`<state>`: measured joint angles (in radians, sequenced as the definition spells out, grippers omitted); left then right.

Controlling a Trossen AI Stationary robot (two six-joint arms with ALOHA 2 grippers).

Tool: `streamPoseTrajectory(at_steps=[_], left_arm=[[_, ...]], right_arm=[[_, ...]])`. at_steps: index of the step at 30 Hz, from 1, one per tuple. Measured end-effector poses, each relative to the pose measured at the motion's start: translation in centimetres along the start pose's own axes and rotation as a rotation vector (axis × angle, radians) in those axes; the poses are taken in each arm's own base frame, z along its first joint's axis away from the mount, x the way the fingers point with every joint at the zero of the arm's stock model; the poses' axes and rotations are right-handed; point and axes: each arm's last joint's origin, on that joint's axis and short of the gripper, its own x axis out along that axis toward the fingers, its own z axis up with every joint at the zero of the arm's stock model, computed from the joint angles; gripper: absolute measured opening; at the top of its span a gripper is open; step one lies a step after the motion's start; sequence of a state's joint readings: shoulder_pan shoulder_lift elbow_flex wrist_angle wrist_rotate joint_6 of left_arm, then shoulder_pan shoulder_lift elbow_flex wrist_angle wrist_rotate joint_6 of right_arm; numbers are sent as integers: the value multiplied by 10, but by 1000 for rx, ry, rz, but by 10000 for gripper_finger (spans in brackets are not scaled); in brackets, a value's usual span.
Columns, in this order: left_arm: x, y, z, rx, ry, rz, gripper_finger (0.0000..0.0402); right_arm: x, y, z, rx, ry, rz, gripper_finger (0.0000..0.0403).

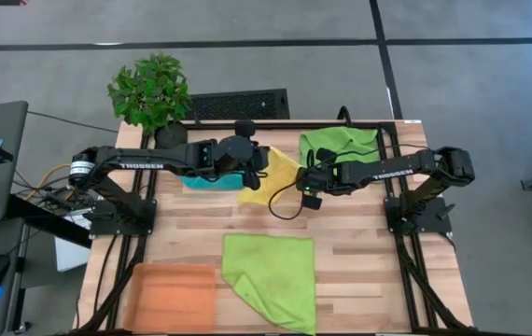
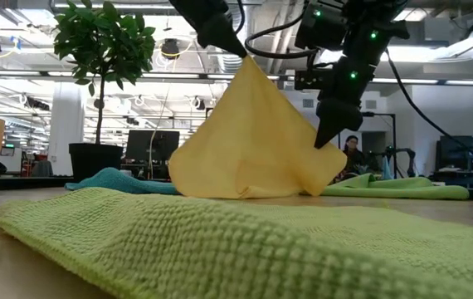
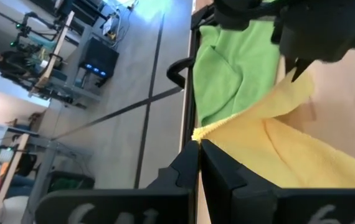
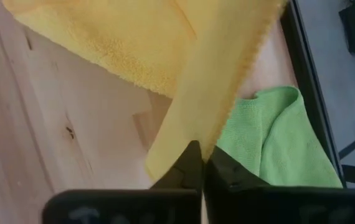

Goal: Fold microfiber towels
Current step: Fold the yellow towel

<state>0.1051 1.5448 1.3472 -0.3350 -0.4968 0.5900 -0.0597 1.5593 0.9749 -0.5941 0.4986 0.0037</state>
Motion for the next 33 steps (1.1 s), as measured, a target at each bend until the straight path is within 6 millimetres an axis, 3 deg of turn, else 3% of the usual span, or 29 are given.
streamPoseTrajectory(at_steps=[8, 14, 28, 33], left_arm=[[2, 0, -11, -4, 110, 6, 0], [9, 15, -20, -40, 162, 87, 0], [24, 67, -24, -155, 0, 298, 0], [26, 72, -27, -148, -32, 268, 0]], right_arm=[[-14, -12, 5, -45, 65, -144, 7], [-34, -34, 15, -83, 129, -310, 4], [-72, -93, 43, -48, 155, -611, 7], [-73, -98, 44, -48, 157, -618, 6]])
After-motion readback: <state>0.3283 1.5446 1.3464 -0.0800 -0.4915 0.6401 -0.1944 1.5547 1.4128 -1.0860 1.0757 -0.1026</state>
